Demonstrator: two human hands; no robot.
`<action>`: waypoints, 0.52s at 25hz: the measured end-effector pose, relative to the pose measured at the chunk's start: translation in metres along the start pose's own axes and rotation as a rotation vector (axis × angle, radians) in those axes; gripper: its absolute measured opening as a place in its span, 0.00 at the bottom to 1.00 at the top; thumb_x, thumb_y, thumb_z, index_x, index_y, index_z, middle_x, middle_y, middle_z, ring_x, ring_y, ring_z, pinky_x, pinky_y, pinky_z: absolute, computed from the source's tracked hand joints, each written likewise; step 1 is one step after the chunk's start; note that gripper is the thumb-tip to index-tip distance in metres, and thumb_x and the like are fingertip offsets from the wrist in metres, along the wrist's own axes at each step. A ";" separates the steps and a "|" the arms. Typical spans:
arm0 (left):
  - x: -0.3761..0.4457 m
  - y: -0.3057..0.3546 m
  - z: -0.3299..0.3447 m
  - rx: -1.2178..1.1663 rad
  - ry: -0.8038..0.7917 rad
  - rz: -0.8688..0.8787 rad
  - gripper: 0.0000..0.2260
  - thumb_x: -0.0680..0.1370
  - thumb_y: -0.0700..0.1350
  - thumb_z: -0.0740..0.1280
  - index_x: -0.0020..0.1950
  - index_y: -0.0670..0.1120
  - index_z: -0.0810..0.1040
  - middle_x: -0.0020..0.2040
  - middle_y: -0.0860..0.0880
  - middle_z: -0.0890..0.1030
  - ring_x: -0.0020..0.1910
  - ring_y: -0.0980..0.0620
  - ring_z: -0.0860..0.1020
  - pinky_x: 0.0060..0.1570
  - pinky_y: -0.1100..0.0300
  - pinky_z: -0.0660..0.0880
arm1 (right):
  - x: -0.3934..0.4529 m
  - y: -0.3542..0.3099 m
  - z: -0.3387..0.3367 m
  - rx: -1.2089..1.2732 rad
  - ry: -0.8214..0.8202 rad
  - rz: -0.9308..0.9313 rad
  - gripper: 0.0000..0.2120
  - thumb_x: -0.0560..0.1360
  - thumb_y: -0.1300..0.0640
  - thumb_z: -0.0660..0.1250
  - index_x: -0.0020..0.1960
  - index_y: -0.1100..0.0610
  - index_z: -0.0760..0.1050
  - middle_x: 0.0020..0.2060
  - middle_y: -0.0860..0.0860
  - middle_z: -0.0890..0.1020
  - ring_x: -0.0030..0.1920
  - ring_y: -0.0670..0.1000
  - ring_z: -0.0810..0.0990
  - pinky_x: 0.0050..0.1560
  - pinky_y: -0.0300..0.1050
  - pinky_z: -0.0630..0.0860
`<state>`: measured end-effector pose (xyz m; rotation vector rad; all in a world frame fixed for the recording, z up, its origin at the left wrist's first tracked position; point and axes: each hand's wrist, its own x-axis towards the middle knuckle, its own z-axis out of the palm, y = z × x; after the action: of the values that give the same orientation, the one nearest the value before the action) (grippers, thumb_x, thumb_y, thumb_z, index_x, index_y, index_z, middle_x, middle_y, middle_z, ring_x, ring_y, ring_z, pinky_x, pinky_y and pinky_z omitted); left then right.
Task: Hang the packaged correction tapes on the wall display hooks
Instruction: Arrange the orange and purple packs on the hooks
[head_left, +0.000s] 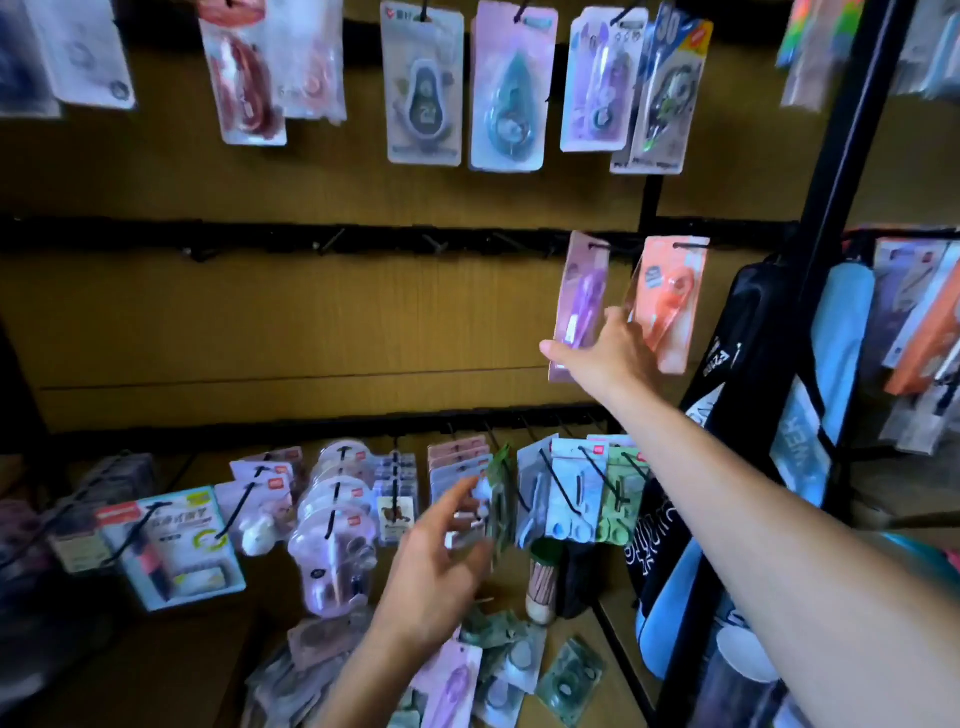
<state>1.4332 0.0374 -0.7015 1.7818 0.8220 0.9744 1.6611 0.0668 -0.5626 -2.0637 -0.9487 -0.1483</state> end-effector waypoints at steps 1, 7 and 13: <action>-0.002 -0.002 -0.003 0.001 0.016 0.004 0.24 0.78 0.33 0.67 0.67 0.56 0.73 0.54 0.55 0.78 0.50 0.70 0.76 0.47 0.70 0.77 | -0.010 0.006 0.007 0.032 -0.002 0.011 0.38 0.67 0.37 0.72 0.70 0.54 0.64 0.67 0.55 0.74 0.62 0.60 0.76 0.58 0.54 0.75; -0.010 -0.052 0.002 -0.016 0.036 -0.040 0.24 0.76 0.30 0.67 0.66 0.52 0.72 0.50 0.57 0.77 0.46 0.64 0.78 0.51 0.66 0.77 | -0.144 0.065 0.070 0.324 0.134 -0.223 0.07 0.74 0.56 0.66 0.51 0.54 0.75 0.44 0.44 0.79 0.40 0.49 0.78 0.43 0.42 0.70; -0.031 -0.148 0.013 -0.112 0.166 -0.423 0.19 0.77 0.31 0.66 0.67 0.43 0.75 0.44 0.52 0.79 0.39 0.60 0.77 0.40 0.67 0.74 | -0.253 0.166 0.177 0.375 -0.377 0.148 0.09 0.72 0.66 0.67 0.44 0.53 0.76 0.36 0.44 0.78 0.41 0.49 0.77 0.39 0.42 0.71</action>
<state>1.4128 0.0588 -0.8501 1.3681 1.1680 0.8713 1.5553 -0.0077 -0.8884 -1.8291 -0.9548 0.4782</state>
